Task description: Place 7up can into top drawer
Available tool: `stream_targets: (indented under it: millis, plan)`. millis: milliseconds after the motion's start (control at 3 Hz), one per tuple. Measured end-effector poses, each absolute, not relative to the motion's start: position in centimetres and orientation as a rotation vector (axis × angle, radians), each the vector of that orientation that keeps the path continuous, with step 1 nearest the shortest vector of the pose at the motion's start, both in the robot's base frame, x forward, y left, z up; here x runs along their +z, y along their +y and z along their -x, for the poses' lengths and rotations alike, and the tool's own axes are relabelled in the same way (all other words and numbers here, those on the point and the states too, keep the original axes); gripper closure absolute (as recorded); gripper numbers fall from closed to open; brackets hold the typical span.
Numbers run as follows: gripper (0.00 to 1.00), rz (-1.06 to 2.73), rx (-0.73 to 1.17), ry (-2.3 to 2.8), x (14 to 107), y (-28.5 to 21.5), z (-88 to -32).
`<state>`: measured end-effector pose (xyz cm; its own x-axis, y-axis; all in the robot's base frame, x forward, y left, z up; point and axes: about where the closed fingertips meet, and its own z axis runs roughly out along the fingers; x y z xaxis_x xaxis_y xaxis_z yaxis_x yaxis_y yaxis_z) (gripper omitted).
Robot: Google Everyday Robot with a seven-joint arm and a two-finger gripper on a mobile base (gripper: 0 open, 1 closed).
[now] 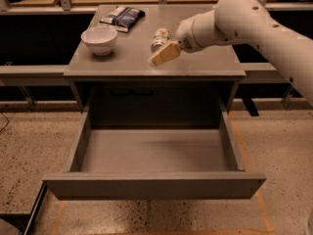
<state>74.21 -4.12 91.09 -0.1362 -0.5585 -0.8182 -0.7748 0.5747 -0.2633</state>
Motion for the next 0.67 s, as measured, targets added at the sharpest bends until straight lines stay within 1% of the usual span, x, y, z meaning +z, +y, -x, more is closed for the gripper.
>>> stream_targets:
  millis: [667]
  plan:
    - [0.00, 0.854, 0.343, 1.734, 89.4, -3.0, -82.2]
